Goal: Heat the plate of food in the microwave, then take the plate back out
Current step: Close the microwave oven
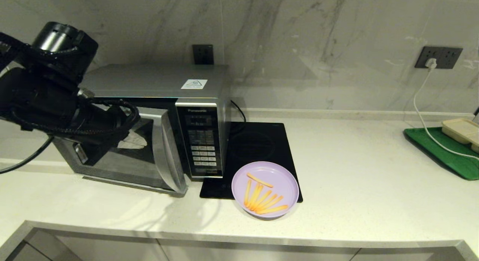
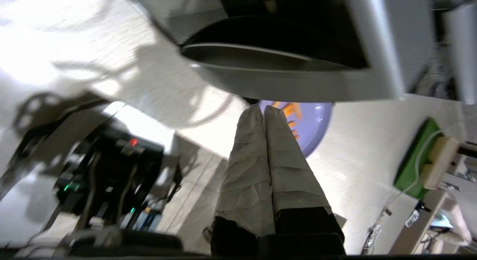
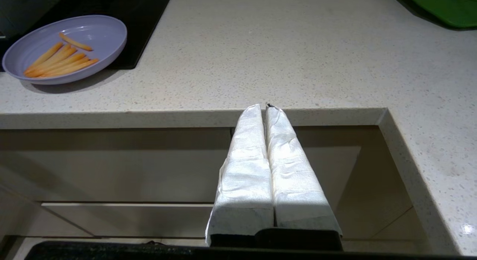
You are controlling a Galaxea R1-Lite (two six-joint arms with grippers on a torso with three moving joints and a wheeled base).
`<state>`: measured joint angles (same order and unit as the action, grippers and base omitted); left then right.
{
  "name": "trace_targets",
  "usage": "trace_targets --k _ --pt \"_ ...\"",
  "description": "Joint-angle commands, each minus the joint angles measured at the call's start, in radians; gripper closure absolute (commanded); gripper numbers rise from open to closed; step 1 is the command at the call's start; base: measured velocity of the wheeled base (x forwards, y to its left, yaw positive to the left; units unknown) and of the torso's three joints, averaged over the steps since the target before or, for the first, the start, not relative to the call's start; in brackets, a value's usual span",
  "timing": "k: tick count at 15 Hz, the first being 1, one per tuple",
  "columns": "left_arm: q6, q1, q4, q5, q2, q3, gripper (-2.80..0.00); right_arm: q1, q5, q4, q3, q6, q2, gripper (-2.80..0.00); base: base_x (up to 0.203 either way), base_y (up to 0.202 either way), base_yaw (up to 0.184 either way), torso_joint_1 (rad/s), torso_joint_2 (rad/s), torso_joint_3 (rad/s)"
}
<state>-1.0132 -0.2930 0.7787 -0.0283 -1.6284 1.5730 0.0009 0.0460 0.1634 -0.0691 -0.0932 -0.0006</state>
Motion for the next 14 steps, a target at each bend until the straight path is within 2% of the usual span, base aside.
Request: trace_targets --k 1,3,6,10,14 --pt "0.001 -0.002 -0.121 0.006 -0.072 0.001 0.0 -0.001 0.0 0.001 0.0 0.0 0.001 0.0 0.0 0.0 0.0 0.0 0.0 0.0" --pt "0.009 -0.007 -0.215 0.012 -0.123 0.002 0.0 0.001 0.0 0.001 0.0 0.0 -0.001 0.0 0.0 0.0 0.0 0.0 0.0 0.0" --pt "0.01 -0.011 -0.266 0.019 -0.183 0.004 0.0 0.001 0.0 0.001 0.0 0.0 -0.001 0.0 0.0 0.0 0.0 0.0 0.0 0.0" --pt "0.008 -0.01 -0.362 0.071 -0.223 0.001 0.0 0.001 0.0 0.001 0.0 0.0 0.0 0.0 0.0 0.0 0.0 0.0 0.0 0.0" --pt "0.01 -0.027 -0.36 0.065 -0.155 -0.004 0.0 0.001 0.0 0.001 0.0 0.0 0.001 0.0 0.0 0.0 0.0 0.0 0.0 0.0"
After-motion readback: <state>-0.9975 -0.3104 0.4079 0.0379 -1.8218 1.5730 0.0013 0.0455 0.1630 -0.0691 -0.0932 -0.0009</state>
